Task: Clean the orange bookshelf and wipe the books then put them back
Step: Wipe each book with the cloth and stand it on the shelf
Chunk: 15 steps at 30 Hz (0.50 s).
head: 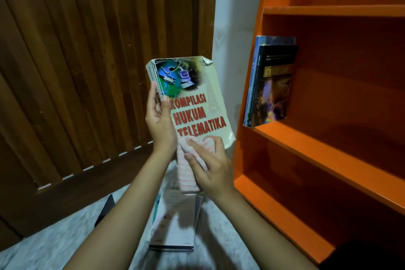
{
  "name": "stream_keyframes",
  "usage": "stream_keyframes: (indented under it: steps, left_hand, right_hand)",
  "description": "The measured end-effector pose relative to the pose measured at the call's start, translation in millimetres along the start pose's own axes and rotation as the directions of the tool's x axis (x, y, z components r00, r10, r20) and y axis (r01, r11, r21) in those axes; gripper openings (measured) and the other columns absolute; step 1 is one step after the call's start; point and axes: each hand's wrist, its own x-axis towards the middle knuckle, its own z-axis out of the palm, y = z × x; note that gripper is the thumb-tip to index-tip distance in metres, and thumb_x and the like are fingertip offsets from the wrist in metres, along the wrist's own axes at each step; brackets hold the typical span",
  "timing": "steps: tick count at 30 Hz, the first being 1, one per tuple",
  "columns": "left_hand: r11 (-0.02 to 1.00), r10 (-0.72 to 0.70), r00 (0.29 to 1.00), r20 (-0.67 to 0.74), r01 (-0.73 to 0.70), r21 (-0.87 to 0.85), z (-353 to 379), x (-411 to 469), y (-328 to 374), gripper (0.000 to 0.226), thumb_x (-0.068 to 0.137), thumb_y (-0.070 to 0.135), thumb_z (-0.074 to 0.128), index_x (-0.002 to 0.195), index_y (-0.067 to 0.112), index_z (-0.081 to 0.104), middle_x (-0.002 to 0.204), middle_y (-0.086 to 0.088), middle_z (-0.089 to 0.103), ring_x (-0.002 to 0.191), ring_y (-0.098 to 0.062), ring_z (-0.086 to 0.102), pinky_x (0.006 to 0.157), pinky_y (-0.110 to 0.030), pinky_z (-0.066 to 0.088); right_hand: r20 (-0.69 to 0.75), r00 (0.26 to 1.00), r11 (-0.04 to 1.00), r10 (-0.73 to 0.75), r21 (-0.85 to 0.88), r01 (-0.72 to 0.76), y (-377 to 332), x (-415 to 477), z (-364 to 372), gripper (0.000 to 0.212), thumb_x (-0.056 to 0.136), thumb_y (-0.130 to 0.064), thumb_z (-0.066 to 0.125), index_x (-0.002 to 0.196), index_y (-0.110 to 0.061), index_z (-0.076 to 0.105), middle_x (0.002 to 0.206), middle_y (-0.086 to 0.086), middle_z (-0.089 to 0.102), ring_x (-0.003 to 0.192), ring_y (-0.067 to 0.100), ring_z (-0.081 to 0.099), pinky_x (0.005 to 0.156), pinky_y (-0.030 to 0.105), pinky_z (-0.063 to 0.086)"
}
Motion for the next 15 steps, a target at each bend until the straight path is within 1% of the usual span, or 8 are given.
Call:
stream_keyframes:
  steps: [2,4,5,7,8,10,13,15]
  left_hand:
    - [1.000,0.003,1.000,0.017,-0.002,-0.003,1,2,2,0.044,0.099,0.011,0.041,0.142,0.018,0.034,0.137,-0.015,0.050,0.091,-0.011,0.065,0.069,-0.023,0.056]
    - [1.000,0.004,0.999,0.041,-0.003,-0.016,5,3,6,0.044,0.099,0.010,0.042,0.141,0.019,0.034,0.136,-0.016,0.050,0.088,-0.009,0.066,0.068,-0.023,0.056]
    - [1.000,0.003,0.998,0.066,-0.001,-0.022,9,2,8,0.045,0.099,0.009,0.041,0.142,0.019,0.033,0.135,-0.017,0.051,0.087,-0.009,0.066,0.068,-0.023,0.056]
    - [0.999,0.004,0.992,0.123,0.001,-0.044,22,1,10,0.045,0.098,0.008,0.040,0.142,0.018,0.033,0.132,-0.016,0.053,0.085,-0.008,0.066,0.067,-0.022,0.056]
    - [0.998,0.007,0.988,0.152,0.001,-0.058,30,0,10,0.045,0.098,0.006,0.040,0.142,0.018,0.033,0.130,-0.014,0.054,0.083,-0.008,0.066,0.066,-0.022,0.056]
    - [0.996,0.020,0.977,0.212,-0.002,-0.085,50,-2,11,0.044,0.098,0.005,0.039,0.140,0.019,0.035,0.123,-0.012,0.058,0.080,-0.007,0.066,0.064,-0.022,0.055]
    - [0.993,0.060,0.953,0.297,-0.028,-0.113,86,-7,7,0.042,0.097,0.006,0.039,0.135,0.026,0.037,0.117,0.003,0.063,0.083,-0.007,0.067,0.066,-0.024,0.057]
    - [0.992,0.084,0.932,0.352,-0.045,-0.118,109,-8,0,0.042,0.097,0.007,0.039,0.133,0.030,0.038,0.115,0.014,0.064,0.087,-0.007,0.067,0.069,-0.024,0.057]
  right_hand:
    - [-0.047,0.994,0.992,0.103,0.072,-0.099,9,-4,-2,0.041,0.090,-0.048,0.051,0.117,-0.020,0.066,0.104,-0.004,0.045,0.093,0.001,0.048,0.072,-0.004,0.033]
    - [-0.110,0.935,0.936,0.338,0.140,-0.322,26,8,-10,0.037,0.089,-0.041,0.056,0.119,-0.021,0.064,0.101,-0.001,0.047,0.092,0.008,0.051,0.070,-0.002,0.033]
    - [-0.104,0.894,0.897,0.435,0.141,-0.420,38,16,-16,0.035,0.090,-0.038,0.057,0.121,-0.023,0.062,0.103,0.001,0.049,0.093,0.012,0.052,0.072,0.002,0.034]
    - [0.010,0.837,0.809,0.548,0.248,-0.533,63,39,-35,0.040,0.090,-0.031,0.059,0.129,-0.025,0.055,0.116,0.000,0.055,0.105,0.012,0.054,0.089,0.015,0.040]
    - [0.090,0.828,0.764,0.554,0.341,-0.548,73,51,-47,0.043,0.090,-0.029,0.060,0.132,-0.024,0.052,0.124,-0.003,0.056,0.113,0.010,0.053,0.099,0.025,0.041]
    - [0.216,0.821,0.694,0.529,0.447,-0.565,86,72,-74,0.046,0.090,-0.023,0.059,0.135,-0.020,0.049,0.134,0.001,0.054,0.122,0.013,0.052,0.107,0.037,0.040]
    - [0.293,0.813,0.586,0.502,0.576,-0.570,96,94,-112,0.044,0.089,-0.016,0.055,0.133,-0.014,0.050,0.130,0.009,0.058,0.117,0.021,0.057,0.102,0.037,0.044]
    - [0.303,0.809,0.530,0.503,0.632,-0.566,107,101,-133,0.053,0.082,-0.019,0.058,0.134,-0.012,0.049,0.125,0.013,0.061,0.112,0.026,0.060,0.098,0.039,0.048]
